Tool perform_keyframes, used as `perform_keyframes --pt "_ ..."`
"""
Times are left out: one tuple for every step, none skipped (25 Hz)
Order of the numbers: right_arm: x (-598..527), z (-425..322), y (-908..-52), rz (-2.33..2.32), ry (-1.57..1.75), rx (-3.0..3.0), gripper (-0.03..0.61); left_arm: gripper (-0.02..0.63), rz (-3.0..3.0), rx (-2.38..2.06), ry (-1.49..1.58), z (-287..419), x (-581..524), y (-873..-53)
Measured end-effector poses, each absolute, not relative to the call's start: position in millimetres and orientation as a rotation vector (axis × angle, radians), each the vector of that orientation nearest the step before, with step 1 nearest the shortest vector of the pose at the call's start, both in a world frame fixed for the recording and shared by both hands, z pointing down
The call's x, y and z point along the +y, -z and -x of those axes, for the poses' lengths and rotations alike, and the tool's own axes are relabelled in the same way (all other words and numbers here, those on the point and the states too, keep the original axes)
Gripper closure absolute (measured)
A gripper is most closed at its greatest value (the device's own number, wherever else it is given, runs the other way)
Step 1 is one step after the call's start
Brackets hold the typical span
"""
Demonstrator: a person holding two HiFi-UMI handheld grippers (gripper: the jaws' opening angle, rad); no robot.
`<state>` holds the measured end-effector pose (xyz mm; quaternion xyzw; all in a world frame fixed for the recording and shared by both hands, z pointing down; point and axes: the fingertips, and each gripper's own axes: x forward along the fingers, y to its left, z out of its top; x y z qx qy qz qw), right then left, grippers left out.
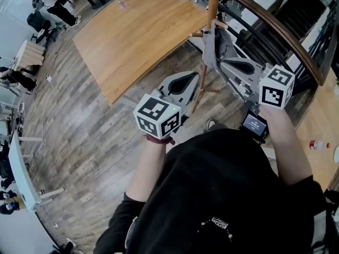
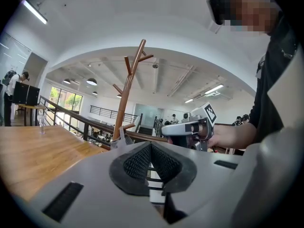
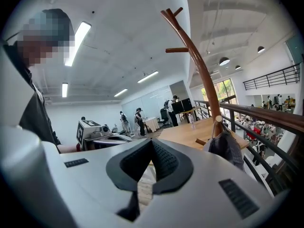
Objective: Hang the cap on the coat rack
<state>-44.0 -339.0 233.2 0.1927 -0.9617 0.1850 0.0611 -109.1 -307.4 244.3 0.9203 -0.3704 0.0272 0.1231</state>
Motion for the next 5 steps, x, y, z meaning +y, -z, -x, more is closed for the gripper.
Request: perform_keyframes --pt "-335 45 -231 -0.582 -0.559 -2.91 0.563 0.609 -2.685 -1.079 -0.079 109 -304 -243" --pt "-330 45 -231 -0.581 -0.558 -2.91 0.563 0.609 -2.686 -1.079 -0.079 109 -300 -243" --pt "-326 46 -232 -0.579 -0.558 -2.91 0.563 0.609 -2.687 -1.079 -0.079 110 -296 -243" --pt "-323 46 -234 -0.577 -0.558 -2.91 0.563 0.609 -2.688 -1.08 -0.08 110 -293 -244" --pt "-320 46 -235 -0.574 -0.558 -2.91 0.563 0.609 -2.689 -1.081 -0.081 109 -290 -246"
